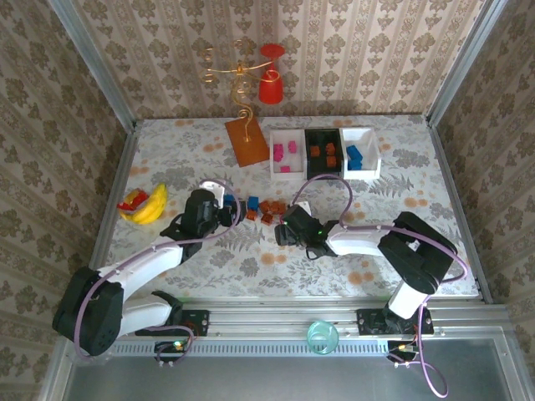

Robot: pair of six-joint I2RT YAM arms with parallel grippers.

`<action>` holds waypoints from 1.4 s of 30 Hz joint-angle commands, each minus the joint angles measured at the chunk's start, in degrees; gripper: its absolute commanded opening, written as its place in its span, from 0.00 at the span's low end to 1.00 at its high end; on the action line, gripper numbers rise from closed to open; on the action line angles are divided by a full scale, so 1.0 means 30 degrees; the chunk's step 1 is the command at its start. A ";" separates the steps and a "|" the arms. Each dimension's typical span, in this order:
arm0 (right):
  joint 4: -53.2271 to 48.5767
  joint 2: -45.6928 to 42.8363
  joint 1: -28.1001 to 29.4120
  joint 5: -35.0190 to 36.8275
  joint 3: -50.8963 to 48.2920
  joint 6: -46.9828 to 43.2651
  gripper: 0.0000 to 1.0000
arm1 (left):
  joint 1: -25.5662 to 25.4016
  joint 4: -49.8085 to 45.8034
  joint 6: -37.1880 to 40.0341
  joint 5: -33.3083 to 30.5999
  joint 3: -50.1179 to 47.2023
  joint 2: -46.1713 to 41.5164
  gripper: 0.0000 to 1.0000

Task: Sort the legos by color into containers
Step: Pick up the lego from the center of the table, then place the lego in the container.

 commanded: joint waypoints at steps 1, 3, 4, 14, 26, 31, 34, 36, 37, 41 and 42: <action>0.0188 0.0252 0.0071 0.1552 -0.0087 0.0731 0.84 | 0.0130 0.0297 -0.0470 0.0212 -0.0266 -0.0040 0.71; 0.0103 -0.0097 0.0016 0.1948 -0.0510 0.0677 0.81 | 0.0131 0.0328 -0.0470 0.0221 -0.0238 0.0047 0.71; 0.0114 -0.0279 0.0034 0.2072 -0.0715 0.0622 0.79 | 0.0131 0.0358 -0.0477 0.0242 -0.0237 0.0099 0.71; 0.1011 -0.0397 0.0042 0.1303 -0.1280 0.0276 0.51 | 0.0131 0.0756 -0.0832 0.0509 -0.0264 0.0488 0.71; 0.0109 -0.4015 -0.0065 0.1357 -0.0979 -0.0906 0.37 | 0.0104 0.0463 -0.1198 0.0740 -0.0208 -0.0068 0.71; -0.0059 -0.4600 -0.1732 0.0505 0.0764 -0.1813 0.38 | 0.0101 0.0507 -0.1404 0.1027 -0.0111 -0.0178 0.71; 0.0383 -0.3413 -0.3121 -0.0583 0.2654 -0.2095 0.38 | 0.0087 0.0624 -0.1622 0.1206 -0.0120 -0.0268 0.71; 0.0266 -0.1930 -0.3951 -0.1428 0.4454 -0.2133 0.38 | 0.0074 0.0655 -0.1770 0.1352 -0.0149 -0.0382 0.71; 0.0280 -0.1231 -0.4195 -0.1567 0.5236 -0.2236 0.38 | 0.0045 0.0612 -0.1812 0.1437 -0.0175 -0.0487 0.71; -0.0207 0.2344 -0.5373 -0.2222 0.9135 -0.2503 0.39 | -0.0100 0.0187 -0.1973 0.1518 -0.0252 -0.1180 0.71; -0.0449 0.3311 -0.5659 -0.2251 1.0261 -0.2521 0.39 | -0.0132 -0.0001 -0.1999 0.1503 -0.0266 -0.1401 0.71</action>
